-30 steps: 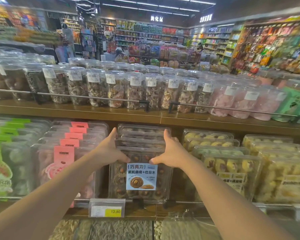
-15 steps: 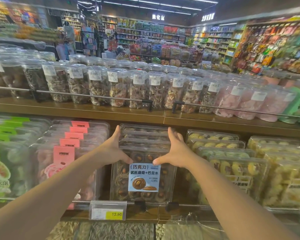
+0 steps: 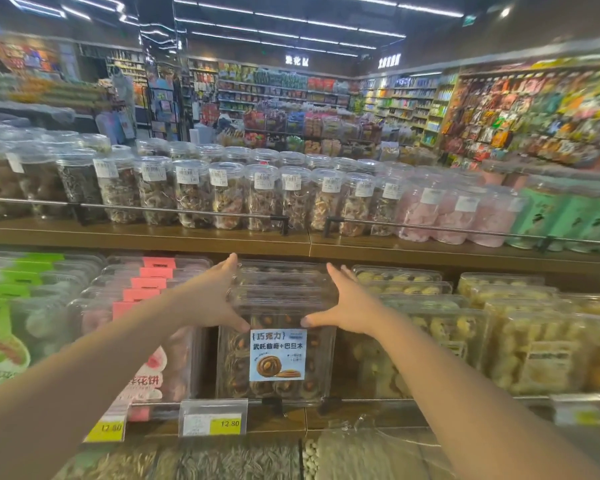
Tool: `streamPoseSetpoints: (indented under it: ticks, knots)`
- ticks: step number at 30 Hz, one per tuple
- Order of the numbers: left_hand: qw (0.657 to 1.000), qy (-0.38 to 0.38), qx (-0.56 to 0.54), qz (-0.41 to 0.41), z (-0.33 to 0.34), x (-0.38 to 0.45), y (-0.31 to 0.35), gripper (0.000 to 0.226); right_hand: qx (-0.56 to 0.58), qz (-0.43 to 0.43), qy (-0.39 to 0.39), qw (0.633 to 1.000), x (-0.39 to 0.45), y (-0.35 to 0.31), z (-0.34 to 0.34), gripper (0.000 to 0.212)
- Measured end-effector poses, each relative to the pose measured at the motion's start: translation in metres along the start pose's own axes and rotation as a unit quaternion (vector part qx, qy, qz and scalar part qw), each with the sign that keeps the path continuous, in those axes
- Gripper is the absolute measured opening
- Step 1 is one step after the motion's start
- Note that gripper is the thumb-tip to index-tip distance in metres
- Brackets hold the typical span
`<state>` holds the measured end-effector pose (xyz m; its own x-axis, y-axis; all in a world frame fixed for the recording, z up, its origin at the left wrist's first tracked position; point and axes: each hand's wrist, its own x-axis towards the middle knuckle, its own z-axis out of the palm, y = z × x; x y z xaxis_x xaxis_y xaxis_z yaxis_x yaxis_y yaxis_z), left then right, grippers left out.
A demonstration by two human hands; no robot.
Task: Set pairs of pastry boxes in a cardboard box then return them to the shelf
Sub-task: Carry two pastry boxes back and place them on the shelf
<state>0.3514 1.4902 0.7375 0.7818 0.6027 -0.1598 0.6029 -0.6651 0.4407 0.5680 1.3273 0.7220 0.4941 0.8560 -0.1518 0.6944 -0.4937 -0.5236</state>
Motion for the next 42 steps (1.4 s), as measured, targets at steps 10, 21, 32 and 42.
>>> streamPoseSetpoints:
  ticks: [10,21,32,42]
  knots:
    - [0.991,0.014,0.118,0.059,-0.021,-0.062,0.029,0.122,-0.153,0.027,0.057,0.986,-0.117,0.029,-0.067,0.12]
    - [0.994,-0.014,0.105,0.036,0.039,-0.07,0.074,0.108,-0.142,0.079,0.037,0.986,-0.159,0.119,-0.096,0.138]
    - [0.998,0.007,0.055,-0.019,0.097,-0.026,0.166,0.11,-0.069,0.016,0.002,0.997,-0.117,0.192,-0.133,0.127]
    - [0.999,0.001,-0.022,-0.048,0.125,0.045,0.219,0.149,0.009,0.029,-0.031,0.999,-0.05,0.234,-0.136,0.145]
